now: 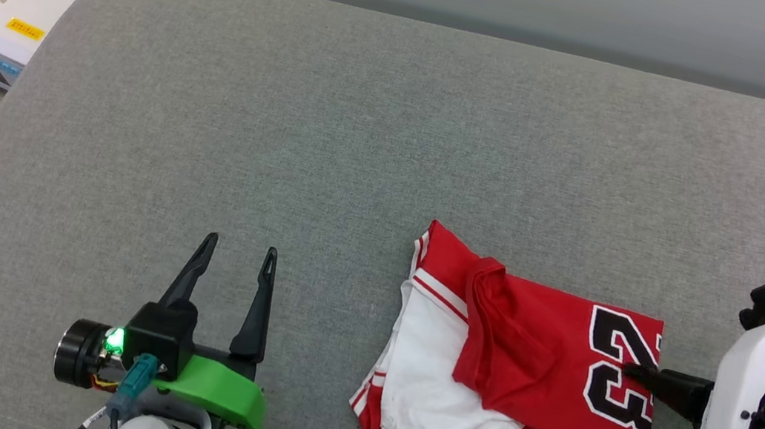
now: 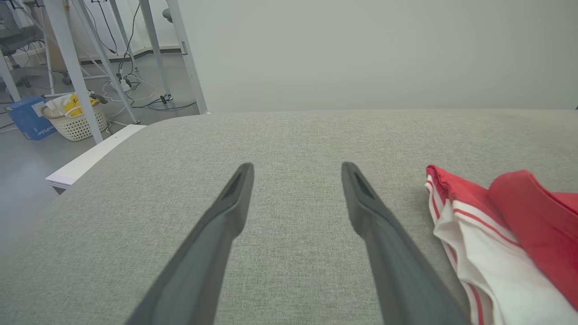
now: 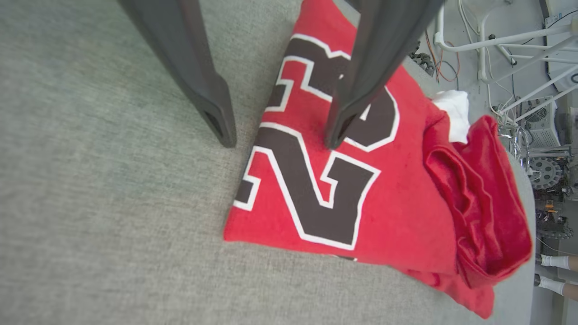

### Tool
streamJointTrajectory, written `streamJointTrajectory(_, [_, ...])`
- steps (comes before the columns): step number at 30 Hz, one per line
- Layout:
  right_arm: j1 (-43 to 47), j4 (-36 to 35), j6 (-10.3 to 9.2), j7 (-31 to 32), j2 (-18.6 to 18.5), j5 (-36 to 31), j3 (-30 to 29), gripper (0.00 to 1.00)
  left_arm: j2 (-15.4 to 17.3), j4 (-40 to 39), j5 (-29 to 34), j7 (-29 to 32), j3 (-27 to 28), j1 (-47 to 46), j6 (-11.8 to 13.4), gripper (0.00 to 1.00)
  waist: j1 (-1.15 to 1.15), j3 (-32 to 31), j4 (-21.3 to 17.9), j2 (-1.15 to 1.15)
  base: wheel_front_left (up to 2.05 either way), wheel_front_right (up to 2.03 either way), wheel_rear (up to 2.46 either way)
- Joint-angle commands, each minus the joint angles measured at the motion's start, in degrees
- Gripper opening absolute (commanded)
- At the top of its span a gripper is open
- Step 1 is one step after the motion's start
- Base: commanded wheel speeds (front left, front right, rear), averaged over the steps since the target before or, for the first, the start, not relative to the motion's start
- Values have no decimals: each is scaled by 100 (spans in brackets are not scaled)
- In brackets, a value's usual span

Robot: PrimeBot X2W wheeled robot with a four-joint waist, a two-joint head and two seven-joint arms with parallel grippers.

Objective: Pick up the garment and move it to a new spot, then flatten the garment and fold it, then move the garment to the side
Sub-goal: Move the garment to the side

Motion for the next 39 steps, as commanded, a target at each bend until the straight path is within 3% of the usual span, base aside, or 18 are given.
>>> streamJointTrajectory(1, [76, 54, -4, 17, 39, 55, 85, 100, -35, 1, -39, -34, -6, -104, 13, 100, 0, 113, 117, 0, 0, 0, 0])
streamJointTrajectory(9, [65, 278, -4, -124, 252, 285, 641, 100, -39, -2, -55, -34, -35, -176, 44, 100, 0, 223, 199, 0, 0, 0, 0])
streamJointTrajectory(10, [-8, 284, -4, -267, 228, 310, 828, 42, -40, -1, -65, -34, -53, -213, 58, 100, 0, 251, 216, 0, 0, 0, 0])
streamJointTrajectory(11, [-40, 285, -4, -366, 209, 301, 852, 6, -40, -2, -70, -34, -57, -224, 62, 100, 0, 256, 217, 0, 0, 0, 0])
streamJointTrajectory(12, [-69, 288, -4, -433, 191, 324, 893, 0, -41, -2, -76, -34, -62, -234, 69, 100, 0, 255, 214, 0, 0, 0, 0])
streamJointTrajectory(26, [-693, -468, -4, -1495, -581, 96, 1497, 0, -42, 2, -109, -34, -19, -100, 135, 100, 0, 17, -162, 0, 0, 0, 0])
streamJointTrajectory(39, [-1229, -1020, -4, -1417, -1521, -125, 1811, 0, -39, -120, -31, -34, 196, -2, 98, 100, 0, 62, -1268, 0, 0, 0, 0])
